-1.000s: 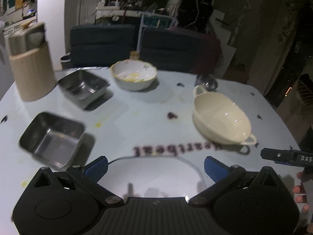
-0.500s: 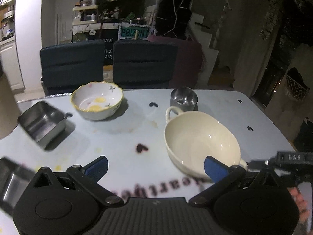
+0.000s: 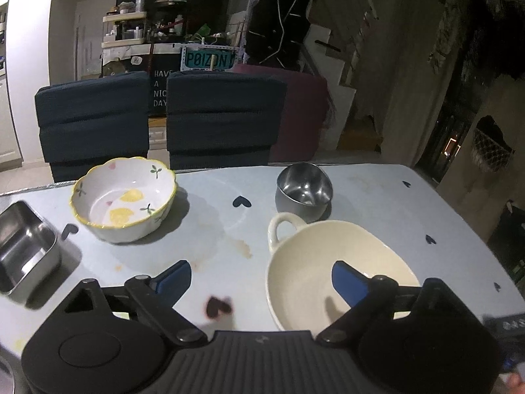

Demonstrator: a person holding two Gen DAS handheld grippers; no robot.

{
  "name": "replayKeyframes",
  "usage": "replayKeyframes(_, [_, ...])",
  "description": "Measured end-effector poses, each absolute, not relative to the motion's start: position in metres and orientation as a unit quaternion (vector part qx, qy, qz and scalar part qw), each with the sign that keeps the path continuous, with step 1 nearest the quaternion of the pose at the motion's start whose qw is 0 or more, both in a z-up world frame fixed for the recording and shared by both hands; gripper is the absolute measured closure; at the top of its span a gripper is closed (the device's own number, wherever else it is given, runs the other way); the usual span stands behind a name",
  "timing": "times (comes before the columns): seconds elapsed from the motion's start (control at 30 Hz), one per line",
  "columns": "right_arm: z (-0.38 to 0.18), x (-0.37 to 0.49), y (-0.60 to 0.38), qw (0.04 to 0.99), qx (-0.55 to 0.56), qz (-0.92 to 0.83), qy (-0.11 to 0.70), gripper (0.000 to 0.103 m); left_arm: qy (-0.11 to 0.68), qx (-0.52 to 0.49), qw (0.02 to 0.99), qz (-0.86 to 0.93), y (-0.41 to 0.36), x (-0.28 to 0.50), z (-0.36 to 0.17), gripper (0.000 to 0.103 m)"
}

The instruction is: Organize plates and bowls

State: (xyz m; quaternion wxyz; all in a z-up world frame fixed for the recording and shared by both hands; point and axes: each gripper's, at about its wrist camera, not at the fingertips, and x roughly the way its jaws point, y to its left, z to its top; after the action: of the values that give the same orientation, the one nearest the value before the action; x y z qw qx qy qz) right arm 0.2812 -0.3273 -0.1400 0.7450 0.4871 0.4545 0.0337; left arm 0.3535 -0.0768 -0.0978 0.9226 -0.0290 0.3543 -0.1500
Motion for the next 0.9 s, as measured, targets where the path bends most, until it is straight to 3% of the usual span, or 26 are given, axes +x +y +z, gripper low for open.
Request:
replayKeyframes(0.1, [-0.146, 0.282, -0.33, 0.736, 0.499, 0.048, 0.455, 0.079, 0.357, -0.021, 0.922, -0.146, -0.081, 0.371, -0.103, 0.017])
replayKeyframes(0.2, [-0.143, 0.284, -0.329, 0.741, 0.49, 0.062, 0.454, 0.09, 0.356, -0.015, 0.923, -0.143, -0.088, 0.389, -0.108, 0.017])
replayKeyframes(0.43, [-0.14, 0.286, -0.333, 0.743, 0.482, 0.072, 0.459, 0.09, 0.365, 0.004, 0.922, -0.133, -0.109, 0.422, -0.123, 0.026])
replayKeyframes(0.9, [-0.141, 0.295, -0.365, 0.782, 0.469, 0.033, 0.409, 0.095, 0.392, 0.024, 0.914, -0.099, -0.096, 0.424, -0.138, 0.023])
